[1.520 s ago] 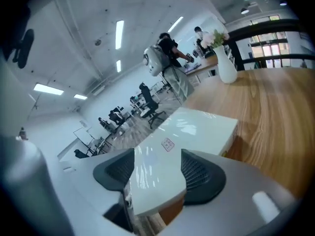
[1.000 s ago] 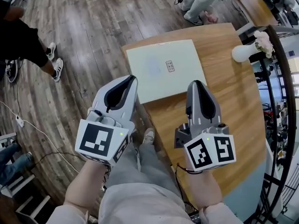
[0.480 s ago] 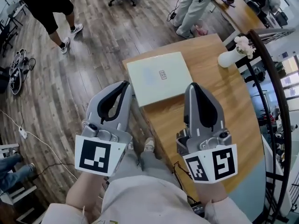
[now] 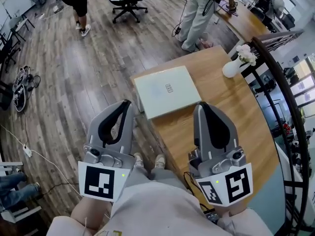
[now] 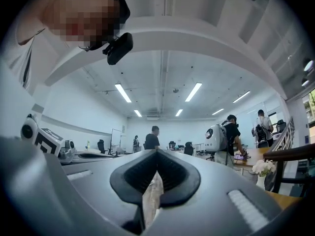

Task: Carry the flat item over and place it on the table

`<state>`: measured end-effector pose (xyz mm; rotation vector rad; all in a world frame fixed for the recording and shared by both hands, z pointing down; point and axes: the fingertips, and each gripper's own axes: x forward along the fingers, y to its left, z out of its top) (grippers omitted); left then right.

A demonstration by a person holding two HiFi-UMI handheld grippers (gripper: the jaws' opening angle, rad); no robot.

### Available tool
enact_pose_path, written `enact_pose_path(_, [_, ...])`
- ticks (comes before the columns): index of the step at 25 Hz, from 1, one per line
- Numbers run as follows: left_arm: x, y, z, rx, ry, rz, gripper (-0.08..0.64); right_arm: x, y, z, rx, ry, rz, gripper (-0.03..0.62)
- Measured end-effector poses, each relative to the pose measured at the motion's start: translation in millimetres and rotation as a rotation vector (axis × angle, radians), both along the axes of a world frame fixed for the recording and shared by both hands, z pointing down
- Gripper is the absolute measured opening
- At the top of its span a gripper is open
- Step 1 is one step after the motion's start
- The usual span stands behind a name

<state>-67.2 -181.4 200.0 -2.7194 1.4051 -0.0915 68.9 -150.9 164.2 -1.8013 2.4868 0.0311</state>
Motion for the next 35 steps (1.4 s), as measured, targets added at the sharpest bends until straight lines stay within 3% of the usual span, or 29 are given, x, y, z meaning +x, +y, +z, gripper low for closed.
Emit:
enact_pose_path(14, [-12.7, 30.6, 20.0, -0.053, -0.023, -0.016, 0.002, -24.0, 18.4, 8.8, -0.016, 0.019, -0.049, 0.002])
enact_pose_path(35, [-13.3, 22.9, 19.6, -0.071, -0.012, -0.017, 0.002, -25.1, 6.2, 17.0, -0.034, 0.007, -0.06, 0.002])
